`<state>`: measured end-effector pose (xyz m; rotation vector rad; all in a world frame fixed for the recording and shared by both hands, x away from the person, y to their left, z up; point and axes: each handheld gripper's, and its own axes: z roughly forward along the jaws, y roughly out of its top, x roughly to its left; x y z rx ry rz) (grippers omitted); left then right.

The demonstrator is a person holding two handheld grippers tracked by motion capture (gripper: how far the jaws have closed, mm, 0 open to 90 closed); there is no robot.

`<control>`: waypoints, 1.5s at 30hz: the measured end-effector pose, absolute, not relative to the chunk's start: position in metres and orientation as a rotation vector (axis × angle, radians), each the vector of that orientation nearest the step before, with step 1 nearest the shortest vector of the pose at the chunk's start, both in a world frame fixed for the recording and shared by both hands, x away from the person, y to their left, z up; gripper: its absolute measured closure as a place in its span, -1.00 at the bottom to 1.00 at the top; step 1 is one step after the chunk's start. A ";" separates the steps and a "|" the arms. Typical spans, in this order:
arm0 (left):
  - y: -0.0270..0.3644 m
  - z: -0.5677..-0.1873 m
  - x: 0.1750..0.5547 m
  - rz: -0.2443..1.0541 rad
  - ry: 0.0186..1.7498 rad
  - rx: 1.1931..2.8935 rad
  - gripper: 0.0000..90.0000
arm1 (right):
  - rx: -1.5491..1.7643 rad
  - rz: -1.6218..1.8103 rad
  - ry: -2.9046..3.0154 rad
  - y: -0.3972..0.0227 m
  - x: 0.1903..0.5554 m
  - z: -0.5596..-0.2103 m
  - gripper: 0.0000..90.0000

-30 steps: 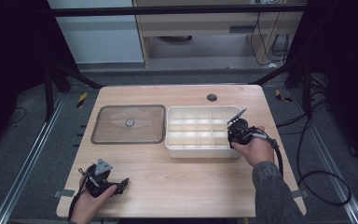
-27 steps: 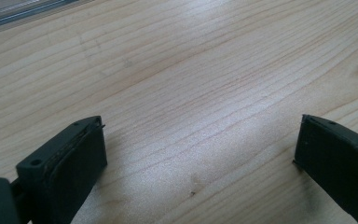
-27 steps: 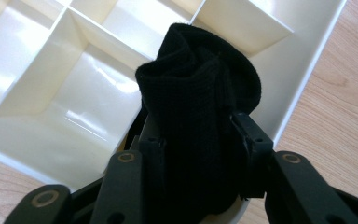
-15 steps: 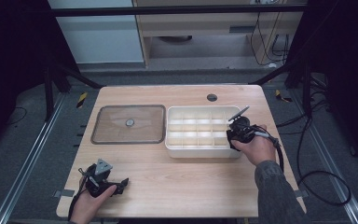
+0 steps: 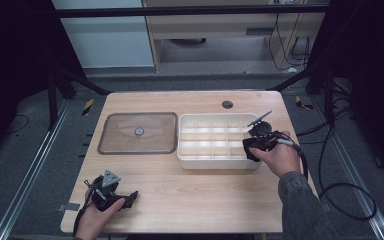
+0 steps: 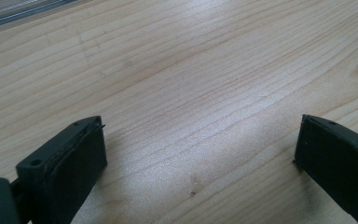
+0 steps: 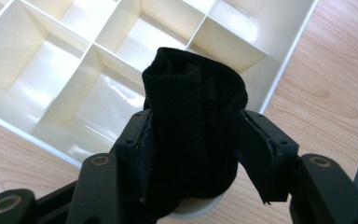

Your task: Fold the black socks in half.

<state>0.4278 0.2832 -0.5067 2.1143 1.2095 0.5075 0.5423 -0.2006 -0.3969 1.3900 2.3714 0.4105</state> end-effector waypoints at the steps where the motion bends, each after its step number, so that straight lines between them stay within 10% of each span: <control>1: 0.283 -0.507 0.428 0.507 1.209 2.115 -0.98 | 1.391 0.413 2.369 -0.201 0.542 -0.396 0.01; 26: 0.283 -0.507 0.428 0.508 1.213 2.114 -0.98 | 1.433 0.526 2.327 -0.231 0.520 -0.353 -0.14; 32: 0.282 -0.507 0.429 0.510 1.208 2.119 -0.99 | 1.429 0.559 2.310 -0.237 0.515 -0.338 0.11; 40: 0.282 -0.507 0.429 0.511 1.205 2.121 -0.99 | 1.370 0.593 2.320 -0.236 0.513 -0.327 0.99; 45: 0.282 -0.507 0.429 0.510 1.206 2.122 -0.99 | 1.355 0.594 2.330 -0.230 0.514 -0.329 1.00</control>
